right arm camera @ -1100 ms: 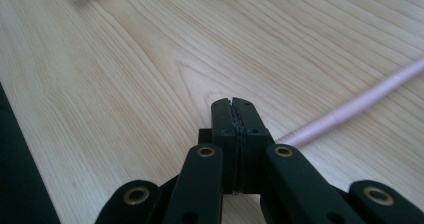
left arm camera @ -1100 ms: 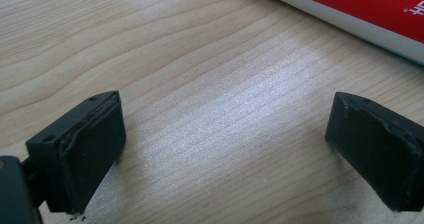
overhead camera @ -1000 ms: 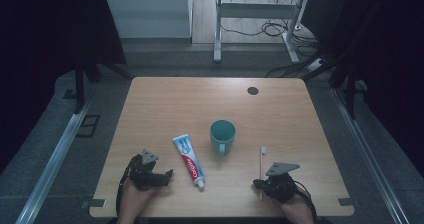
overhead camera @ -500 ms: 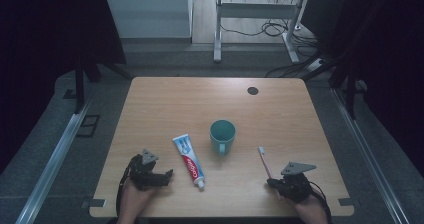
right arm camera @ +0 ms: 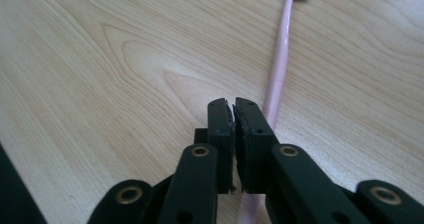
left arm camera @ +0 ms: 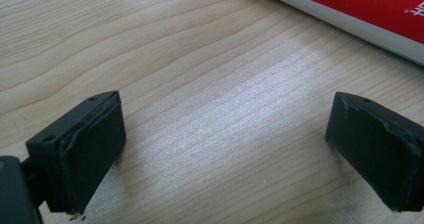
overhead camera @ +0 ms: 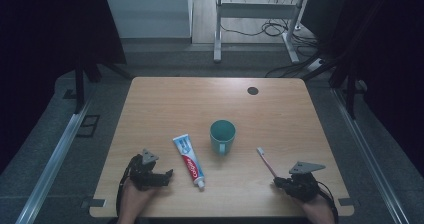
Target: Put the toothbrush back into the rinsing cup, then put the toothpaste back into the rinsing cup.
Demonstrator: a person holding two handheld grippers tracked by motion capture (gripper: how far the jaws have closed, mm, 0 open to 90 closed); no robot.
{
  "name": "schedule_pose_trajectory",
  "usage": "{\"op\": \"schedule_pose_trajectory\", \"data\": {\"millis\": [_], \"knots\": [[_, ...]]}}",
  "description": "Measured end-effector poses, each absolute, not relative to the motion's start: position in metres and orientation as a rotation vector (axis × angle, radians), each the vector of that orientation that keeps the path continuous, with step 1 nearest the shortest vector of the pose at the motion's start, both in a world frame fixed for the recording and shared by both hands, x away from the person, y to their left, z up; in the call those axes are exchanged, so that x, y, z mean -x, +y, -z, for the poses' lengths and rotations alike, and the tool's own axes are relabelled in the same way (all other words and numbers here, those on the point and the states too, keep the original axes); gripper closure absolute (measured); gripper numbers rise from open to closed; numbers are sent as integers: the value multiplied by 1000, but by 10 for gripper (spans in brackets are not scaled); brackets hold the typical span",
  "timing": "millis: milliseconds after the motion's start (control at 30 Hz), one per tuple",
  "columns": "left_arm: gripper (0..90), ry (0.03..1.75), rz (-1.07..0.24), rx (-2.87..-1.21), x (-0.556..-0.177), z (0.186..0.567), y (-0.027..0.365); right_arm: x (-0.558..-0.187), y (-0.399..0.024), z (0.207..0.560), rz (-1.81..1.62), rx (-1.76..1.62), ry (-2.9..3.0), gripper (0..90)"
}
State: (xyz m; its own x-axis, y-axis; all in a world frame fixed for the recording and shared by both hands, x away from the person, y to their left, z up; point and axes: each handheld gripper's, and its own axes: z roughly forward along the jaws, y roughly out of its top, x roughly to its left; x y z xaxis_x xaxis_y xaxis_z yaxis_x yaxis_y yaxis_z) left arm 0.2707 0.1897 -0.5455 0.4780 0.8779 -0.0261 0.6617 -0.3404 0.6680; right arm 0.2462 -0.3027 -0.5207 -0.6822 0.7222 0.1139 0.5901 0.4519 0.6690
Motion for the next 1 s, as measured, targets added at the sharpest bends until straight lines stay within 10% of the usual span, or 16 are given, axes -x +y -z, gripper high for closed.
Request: {"op": "schedule_pose_trajectory", "data": {"millis": [1000], "knots": [[28, 1270, -453, -2107, -271, 546, 189, -266, -307, 499, -795, -1260, 2600, 654]]}}
